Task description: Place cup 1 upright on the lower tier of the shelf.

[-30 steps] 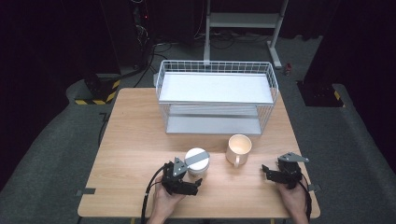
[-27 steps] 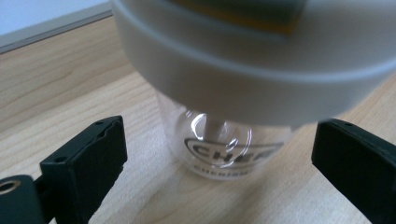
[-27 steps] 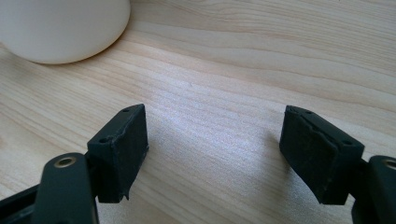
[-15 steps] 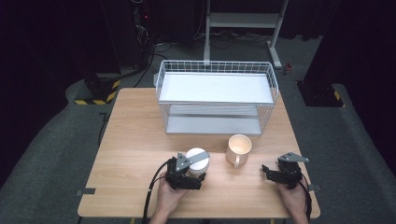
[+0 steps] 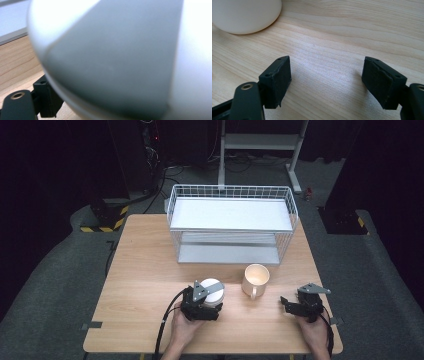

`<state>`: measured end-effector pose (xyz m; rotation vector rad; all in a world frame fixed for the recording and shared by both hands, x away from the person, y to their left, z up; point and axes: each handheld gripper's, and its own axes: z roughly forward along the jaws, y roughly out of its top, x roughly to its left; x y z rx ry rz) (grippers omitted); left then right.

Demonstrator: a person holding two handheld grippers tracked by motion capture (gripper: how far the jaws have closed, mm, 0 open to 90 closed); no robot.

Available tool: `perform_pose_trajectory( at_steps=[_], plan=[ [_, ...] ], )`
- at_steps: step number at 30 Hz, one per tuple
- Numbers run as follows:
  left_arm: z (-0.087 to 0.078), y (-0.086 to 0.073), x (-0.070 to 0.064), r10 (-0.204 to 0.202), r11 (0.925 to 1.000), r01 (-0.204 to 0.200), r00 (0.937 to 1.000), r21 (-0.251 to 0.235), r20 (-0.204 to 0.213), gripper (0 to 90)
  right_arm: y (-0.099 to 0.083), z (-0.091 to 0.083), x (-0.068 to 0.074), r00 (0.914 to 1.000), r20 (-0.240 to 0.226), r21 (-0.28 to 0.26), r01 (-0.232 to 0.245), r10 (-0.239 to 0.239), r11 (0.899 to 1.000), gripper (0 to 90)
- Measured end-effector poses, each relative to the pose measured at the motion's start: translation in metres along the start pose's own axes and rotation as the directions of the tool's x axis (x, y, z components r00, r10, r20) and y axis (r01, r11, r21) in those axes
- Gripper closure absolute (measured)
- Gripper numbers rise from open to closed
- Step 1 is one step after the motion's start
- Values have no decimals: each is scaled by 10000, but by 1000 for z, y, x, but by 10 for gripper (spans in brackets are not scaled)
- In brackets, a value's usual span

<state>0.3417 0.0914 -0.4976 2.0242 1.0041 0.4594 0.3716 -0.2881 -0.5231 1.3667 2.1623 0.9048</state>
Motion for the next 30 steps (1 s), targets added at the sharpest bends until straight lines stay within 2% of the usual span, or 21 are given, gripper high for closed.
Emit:
perform_pose_trajectory(
  at_steps=[12,30],
  plan=[
    [2,3,-3,271,9996,-271,9996,-24,-58,181,0,0,0,10000,-1,-5,16,-16,10000,236],
    [2,3,-4,379,9993,-379,9992,-42,-99,189,0,0,0,10000,-2,-5,15,-15,10000,236]
  ],
)
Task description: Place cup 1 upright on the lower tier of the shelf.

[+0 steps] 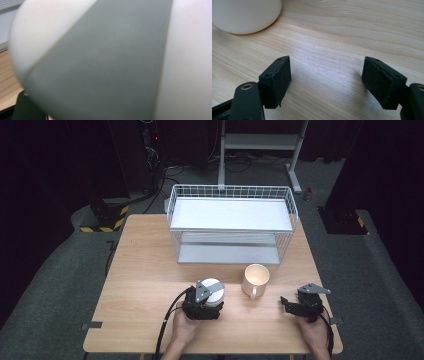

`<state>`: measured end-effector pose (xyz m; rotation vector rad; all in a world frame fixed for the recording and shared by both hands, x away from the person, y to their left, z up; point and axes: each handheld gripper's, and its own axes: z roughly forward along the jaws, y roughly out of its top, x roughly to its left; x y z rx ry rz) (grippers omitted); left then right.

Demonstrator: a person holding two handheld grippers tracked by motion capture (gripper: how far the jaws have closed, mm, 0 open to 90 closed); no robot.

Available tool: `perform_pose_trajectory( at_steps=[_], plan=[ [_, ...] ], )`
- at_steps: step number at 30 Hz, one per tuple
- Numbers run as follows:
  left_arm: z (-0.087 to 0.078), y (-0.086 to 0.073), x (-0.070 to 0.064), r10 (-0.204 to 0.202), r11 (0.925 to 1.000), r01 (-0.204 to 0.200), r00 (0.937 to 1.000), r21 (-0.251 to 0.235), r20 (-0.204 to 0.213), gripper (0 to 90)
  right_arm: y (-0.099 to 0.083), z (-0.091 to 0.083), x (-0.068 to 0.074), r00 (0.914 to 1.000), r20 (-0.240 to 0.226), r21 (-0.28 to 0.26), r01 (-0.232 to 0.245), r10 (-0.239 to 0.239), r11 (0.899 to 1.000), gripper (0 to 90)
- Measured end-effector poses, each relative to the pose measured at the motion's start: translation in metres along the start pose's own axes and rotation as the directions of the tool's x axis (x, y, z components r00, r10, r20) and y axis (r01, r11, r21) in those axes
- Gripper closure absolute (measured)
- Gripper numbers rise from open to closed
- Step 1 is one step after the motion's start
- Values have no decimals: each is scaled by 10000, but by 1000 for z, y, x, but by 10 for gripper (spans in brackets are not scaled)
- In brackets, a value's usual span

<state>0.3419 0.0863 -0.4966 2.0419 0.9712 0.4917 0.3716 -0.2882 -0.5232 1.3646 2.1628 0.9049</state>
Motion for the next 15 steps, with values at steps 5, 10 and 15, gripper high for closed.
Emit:
perform_pose_trajectory(
  at_steps=[5,10,15],
  plan=[
    [0,0,0,36,10000,-36,10000,-21,-65,190,0,0,0,10000,-2,2,-3,3,10000,236],
    [-1,0,-1,72,10000,-72,9999,-35,-90,190,0,0,0,10000,-1,3,9,-9,10000,236],
    [-1,1,0,-53,9999,52,10000,-131,-46,191,0,0,0,10000,-3,1,2,-2,10000,236]
  ],
)
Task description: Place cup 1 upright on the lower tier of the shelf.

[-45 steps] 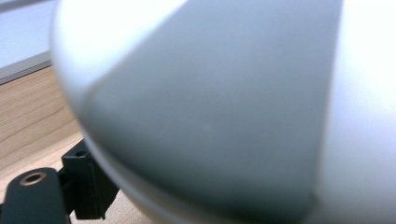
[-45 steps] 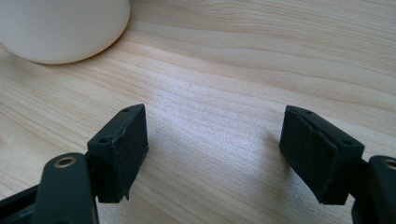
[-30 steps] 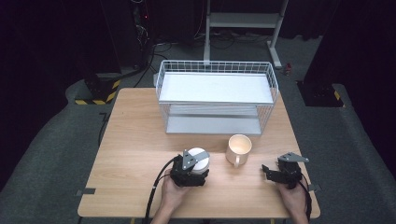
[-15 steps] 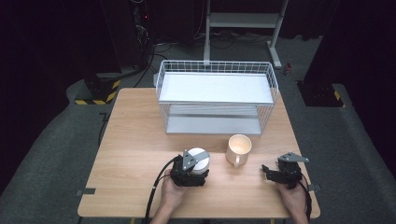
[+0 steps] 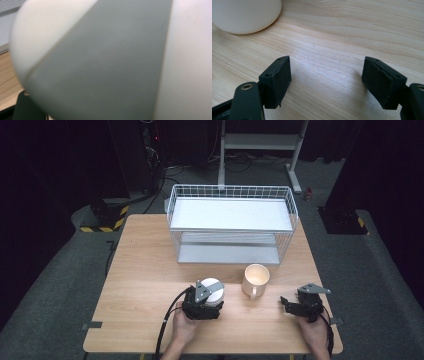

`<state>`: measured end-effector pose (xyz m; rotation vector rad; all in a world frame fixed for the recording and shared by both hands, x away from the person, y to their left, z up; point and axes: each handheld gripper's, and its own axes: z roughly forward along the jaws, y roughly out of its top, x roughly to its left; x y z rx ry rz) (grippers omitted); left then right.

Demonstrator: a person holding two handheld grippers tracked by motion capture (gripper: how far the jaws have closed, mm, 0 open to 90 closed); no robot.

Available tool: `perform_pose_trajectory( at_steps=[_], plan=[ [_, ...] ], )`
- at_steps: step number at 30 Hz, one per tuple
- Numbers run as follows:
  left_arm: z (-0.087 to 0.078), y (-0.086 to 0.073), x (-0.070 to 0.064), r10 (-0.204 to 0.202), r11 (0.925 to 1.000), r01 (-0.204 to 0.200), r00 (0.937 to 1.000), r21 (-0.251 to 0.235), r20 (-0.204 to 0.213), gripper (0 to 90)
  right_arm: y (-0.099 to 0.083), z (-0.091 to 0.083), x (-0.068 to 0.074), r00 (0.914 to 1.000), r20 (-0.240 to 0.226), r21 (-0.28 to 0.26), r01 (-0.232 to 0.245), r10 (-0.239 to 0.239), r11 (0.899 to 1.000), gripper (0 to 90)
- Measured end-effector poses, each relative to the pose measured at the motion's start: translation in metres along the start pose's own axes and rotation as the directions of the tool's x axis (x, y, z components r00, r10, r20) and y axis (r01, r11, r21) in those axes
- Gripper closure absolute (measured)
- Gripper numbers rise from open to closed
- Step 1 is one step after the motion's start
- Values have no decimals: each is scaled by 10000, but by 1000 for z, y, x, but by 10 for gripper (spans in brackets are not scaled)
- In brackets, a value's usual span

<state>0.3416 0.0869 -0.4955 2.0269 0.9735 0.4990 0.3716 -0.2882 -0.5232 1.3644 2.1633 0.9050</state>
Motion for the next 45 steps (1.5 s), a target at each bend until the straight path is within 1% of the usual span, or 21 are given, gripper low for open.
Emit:
perform_pose_trajectory(
  at_steps=[9,15,18,21,24,26,29,31,35,37,39,42,45],
  plan=[
    [-1,1,3,-225,9997,225,9996,-12,182,191,0,0,0,10000,0,6,-17,17,10000,236],
    [-1,5,3,-35,9999,33,9998,102,184,191,0,0,0,10000,0,0,24,-24,10000,236],
    [-2,9,4,-139,9999,137,9994,87,311,191,0,0,0,10000,1,1,24,-24,10000,236],
    [-2,12,5,-149,9999,147,9993,67,348,191,0,0,0,10000,1,5,11,-11,10000,236],
    [-2,13,6,-309,9995,307,9983,49,486,191,0,0,0,10000,1,5,13,-13,10000,236],
    [-2,14,7,-272,9996,267,9988,126,415,191,0,0,0,10000,2,4,11,-11,10000,236],
    [-2,16,8,-316,9994,311,9985,121,440,191,0,0,0,10000,1,6,9,-9,10000,236],
    [-2,18,8,-283,9995,279,9989,127,372,191,0,0,0,10000,1,5,10,-10,10000,236],
    [-1,22,10,-283,9995,278,9988,134,400,191,0,0,0,10000,2,5,11,-11,10000,236],
    [-1,24,11,-362,9993,359,9984,76,437,191,0,0,0,10000,-1,10,-10,10,10000,236],
    [0,24,14,-560,9984,557,9972,73,491,191,0,0,0,10000,1,4,12,-12,10000,236],
    [1,26,15,-527,9985,520,9977,171,425,191,0,0,0,10000,1,5,10,-10,10000,236],
    [1,30,16,-533,9985,527,9976,148,439,191,0,0,0,10000,2,6,11,-11,10000,236]
  ],
)
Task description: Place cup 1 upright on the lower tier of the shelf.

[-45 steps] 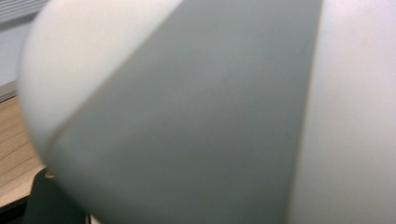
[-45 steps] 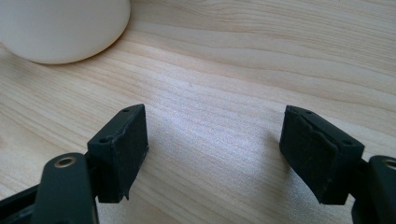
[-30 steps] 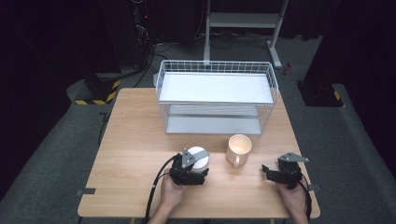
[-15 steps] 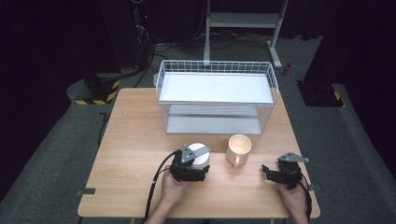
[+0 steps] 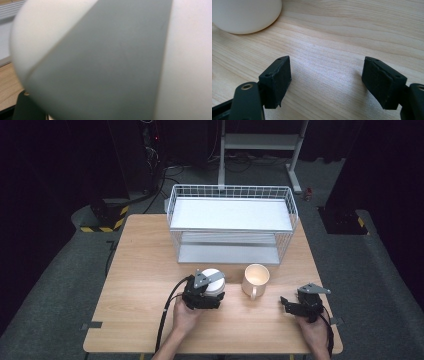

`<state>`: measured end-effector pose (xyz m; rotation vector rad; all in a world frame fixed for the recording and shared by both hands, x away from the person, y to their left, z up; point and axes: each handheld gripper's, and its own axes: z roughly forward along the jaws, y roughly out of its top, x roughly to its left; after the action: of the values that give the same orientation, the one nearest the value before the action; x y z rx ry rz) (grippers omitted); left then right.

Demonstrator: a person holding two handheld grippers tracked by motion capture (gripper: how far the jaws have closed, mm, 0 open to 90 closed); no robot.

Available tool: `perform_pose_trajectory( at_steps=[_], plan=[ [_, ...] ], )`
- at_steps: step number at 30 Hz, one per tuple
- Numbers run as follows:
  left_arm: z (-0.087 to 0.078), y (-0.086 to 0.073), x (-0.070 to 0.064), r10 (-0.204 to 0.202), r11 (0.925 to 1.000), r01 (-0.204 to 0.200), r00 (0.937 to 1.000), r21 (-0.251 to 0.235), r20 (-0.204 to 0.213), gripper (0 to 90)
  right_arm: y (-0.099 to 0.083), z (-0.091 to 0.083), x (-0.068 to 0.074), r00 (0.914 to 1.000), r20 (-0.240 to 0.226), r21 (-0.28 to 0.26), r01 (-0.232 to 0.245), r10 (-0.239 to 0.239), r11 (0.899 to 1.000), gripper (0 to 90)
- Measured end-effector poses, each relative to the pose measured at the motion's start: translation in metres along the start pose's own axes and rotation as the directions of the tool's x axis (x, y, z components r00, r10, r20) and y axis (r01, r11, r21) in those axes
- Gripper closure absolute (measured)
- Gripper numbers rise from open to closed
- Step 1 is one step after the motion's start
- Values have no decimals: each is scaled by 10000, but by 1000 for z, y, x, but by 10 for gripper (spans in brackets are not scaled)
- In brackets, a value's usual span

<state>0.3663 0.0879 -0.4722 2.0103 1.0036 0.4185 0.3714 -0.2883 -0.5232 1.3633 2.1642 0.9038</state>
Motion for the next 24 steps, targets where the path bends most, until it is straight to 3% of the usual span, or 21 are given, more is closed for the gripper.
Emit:
perform_pose_trajectory(
  at_steps=[18,24],
  plan=[
    [4,15,8,-100,9999,99,9999,-71,-47,191,0,0,0,10000,-3,-4,14,-14,10000,236],
    [6,17,14,-350,9993,350,9994,-108,6,191,0,0,0,10000,-7,-2,15,-15,10000,236]
  ],
)
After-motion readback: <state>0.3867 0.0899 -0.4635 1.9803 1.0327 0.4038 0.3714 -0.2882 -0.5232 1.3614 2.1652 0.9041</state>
